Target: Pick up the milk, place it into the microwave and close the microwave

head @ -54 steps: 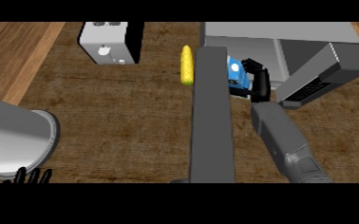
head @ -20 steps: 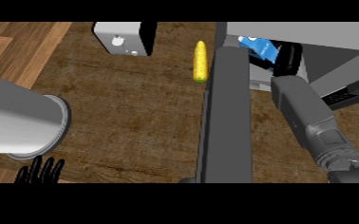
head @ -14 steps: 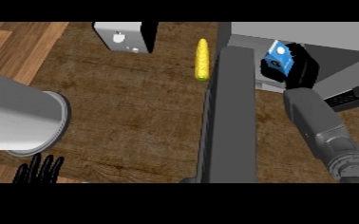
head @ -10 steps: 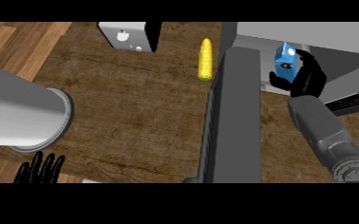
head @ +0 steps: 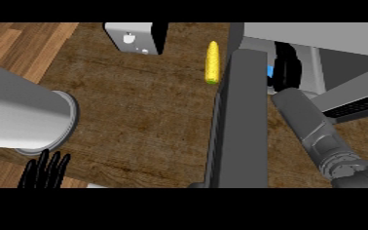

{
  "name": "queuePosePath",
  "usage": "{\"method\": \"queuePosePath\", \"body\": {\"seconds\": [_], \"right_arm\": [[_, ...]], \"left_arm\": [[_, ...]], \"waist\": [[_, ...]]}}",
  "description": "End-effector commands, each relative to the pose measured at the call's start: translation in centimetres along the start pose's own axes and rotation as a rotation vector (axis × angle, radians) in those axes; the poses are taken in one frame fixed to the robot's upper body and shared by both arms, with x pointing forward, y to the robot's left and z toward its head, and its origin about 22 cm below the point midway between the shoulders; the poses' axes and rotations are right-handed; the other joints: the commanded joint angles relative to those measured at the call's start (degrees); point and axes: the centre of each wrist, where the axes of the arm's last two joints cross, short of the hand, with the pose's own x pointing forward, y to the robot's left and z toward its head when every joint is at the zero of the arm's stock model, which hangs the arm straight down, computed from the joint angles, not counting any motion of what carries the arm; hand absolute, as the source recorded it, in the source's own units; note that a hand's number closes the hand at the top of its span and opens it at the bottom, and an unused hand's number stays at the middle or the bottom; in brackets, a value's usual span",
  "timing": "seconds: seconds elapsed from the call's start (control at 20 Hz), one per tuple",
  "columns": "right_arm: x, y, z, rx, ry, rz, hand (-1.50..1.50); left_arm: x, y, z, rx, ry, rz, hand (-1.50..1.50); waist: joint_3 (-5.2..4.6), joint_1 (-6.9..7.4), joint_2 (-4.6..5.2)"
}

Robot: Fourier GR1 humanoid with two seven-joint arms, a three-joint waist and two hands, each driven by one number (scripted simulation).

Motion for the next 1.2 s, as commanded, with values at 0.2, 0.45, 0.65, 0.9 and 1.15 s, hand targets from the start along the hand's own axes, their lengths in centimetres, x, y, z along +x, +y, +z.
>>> {"method": "queuePosePath", "body": {"seconds": [0.2, 0.45, 0.65, 0.9, 1.15], "right_arm": [[3.4, 1.9, 0.7, 0.156, -0.054, -0.124, -1.5], [5.9, 2.7, 0.8, 0.171, -0.07, -0.319, -1.5], [4.4, 2.5, 1.3, 0.179, -0.049, -0.44, -1.5], [1.7, 2.7, 3.5, 0.187, -0.005, -0.592, -1.5], [0.2, 3.8, 6.8, 0.246, 0.012, -0.725, -1.5]], "left_arm": [[0.1, 0.0, -0.5, -0.008, -0.011, -0.011, -1.5], [-0.3, 0.3, -0.4, 0.006, -0.011, -0.006, -1.5], [-0.2, 0.0, 0.5, -0.004, -0.006, 0.008, -1.5], [0.3, 0.8, 1.8, 0.021, 0.004, -0.014, -1.5], [0.0, -0.2, 1.5, 0.016, 0.009, -0.012, -1.5]], "waist": [[0.12, -0.18, -0.15], [0.13, -2.39, -0.84], [0.12, -3.3, -1.23], [0.06, -4.72, -1.92], [-0.06, -6.42, -2.54]]}}
